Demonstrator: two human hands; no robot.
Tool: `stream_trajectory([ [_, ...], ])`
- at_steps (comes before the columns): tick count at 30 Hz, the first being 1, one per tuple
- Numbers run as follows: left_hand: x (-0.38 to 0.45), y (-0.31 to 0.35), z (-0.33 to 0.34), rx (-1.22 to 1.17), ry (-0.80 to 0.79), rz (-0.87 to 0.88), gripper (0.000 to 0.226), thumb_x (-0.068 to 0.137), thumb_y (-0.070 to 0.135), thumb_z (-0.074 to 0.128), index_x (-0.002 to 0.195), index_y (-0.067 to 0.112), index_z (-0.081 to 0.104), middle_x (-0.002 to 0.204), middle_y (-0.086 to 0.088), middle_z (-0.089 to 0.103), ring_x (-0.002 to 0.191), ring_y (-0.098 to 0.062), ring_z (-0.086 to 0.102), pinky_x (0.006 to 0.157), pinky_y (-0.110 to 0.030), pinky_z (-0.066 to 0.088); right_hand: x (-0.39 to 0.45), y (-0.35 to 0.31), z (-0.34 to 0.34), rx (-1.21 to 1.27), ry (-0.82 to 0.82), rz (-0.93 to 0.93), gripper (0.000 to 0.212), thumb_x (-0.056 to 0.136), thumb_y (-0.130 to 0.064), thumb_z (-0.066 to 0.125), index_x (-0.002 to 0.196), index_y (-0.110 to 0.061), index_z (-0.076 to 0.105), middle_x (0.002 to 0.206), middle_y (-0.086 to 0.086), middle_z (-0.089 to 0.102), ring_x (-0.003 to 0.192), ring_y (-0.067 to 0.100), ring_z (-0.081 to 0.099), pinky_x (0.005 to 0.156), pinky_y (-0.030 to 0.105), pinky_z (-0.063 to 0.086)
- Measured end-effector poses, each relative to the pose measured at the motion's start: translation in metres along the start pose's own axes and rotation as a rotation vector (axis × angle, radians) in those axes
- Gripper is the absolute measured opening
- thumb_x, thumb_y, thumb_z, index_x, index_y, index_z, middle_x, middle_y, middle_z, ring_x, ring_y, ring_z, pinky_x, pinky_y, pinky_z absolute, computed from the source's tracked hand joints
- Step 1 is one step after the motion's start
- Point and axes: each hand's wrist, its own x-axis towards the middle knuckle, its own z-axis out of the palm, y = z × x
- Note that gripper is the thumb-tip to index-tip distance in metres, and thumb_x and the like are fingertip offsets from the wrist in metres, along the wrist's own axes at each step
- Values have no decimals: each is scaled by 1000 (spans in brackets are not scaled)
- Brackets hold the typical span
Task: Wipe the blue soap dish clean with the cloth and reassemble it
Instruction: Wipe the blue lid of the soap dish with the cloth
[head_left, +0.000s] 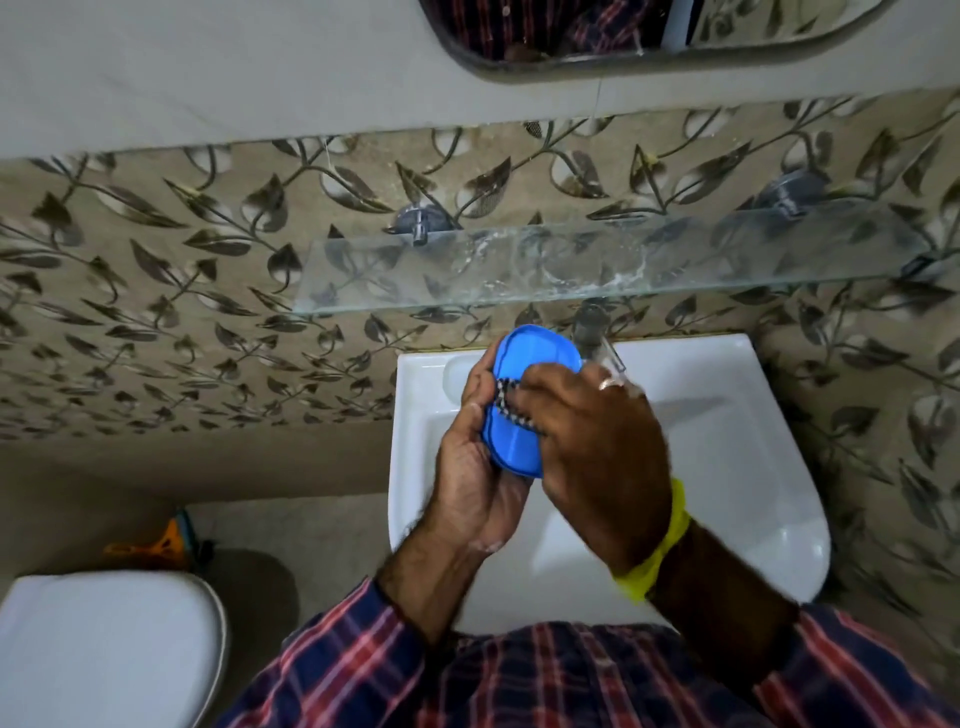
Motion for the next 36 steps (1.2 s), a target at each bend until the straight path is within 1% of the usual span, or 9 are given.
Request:
stream_trajectory([
  [5,2,-9,-1,16,1,0,52,102,33,39,149,11,44,150,-19,49,141,-34,43,120,-47,28,5,12,0,114,59,119,34,80,-9,49,102,-11,74,111,8,72,89,36,66,81,41,53],
  [9,8,5,0,16,-22,20,51,103,36,39,151,19,43,154,-21,42,142,-40,38,123,-49,23,-17,0,7,92,11,-113,31,84,-10,49,102,-14,74,111,3,72,88,32,67,79,38,54],
  [13,11,0,0,6,-39,24,51,101,36,41,150,22,44,153,-19,45,143,-39,40,115,-42,37,-18,9,12,181,77,-13,31,81,-9,51,99,-15,75,107,1,73,85,31,67,72,43,56],
  [17,12,1,-1,34,-108,42,49,101,41,42,149,35,44,153,-21,44,123,-37,53,98,-38,51,-30,9,17,138,49,-156,27,83,-4,60,103,-16,74,111,0,72,83,30,64,72,40,54],
  [19,9,-5,-2,20,-103,39,47,104,37,38,150,32,44,151,-20,47,124,-37,53,92,-36,56,-34,21,13,121,69,-138,29,83,-2,58,100,-17,75,109,-1,73,85,30,67,74,40,56],
  [22,9,-6,-2,-12,-23,-16,54,104,40,37,150,14,44,144,-23,53,132,-36,49,101,-37,50,-23,27,14,166,111,-61,34,82,-2,48,96,-14,76,107,3,74,84,33,70,74,44,56],
  [26,9,8,-1,46,-28,-32,68,100,53,39,148,6,44,145,-29,48,125,-34,49,85,-30,57,-31,19,18,154,64,-213,26,85,0,57,95,-15,76,107,2,74,82,32,66,74,38,54],
  [31,7,-5,-5,5,-18,19,59,101,45,40,139,3,56,125,-20,68,105,-26,69,93,-35,56,-13,34,12,136,68,-92,34,83,-5,45,96,-13,76,109,3,73,86,34,67,78,44,54],
  [36,2,-3,-6,56,-42,63,58,100,45,42,148,12,47,140,-19,58,120,-30,58,106,-40,47,-12,23,10,136,35,-32,32,87,-9,46,99,-15,75,108,3,72,86,34,64,75,42,53],
])
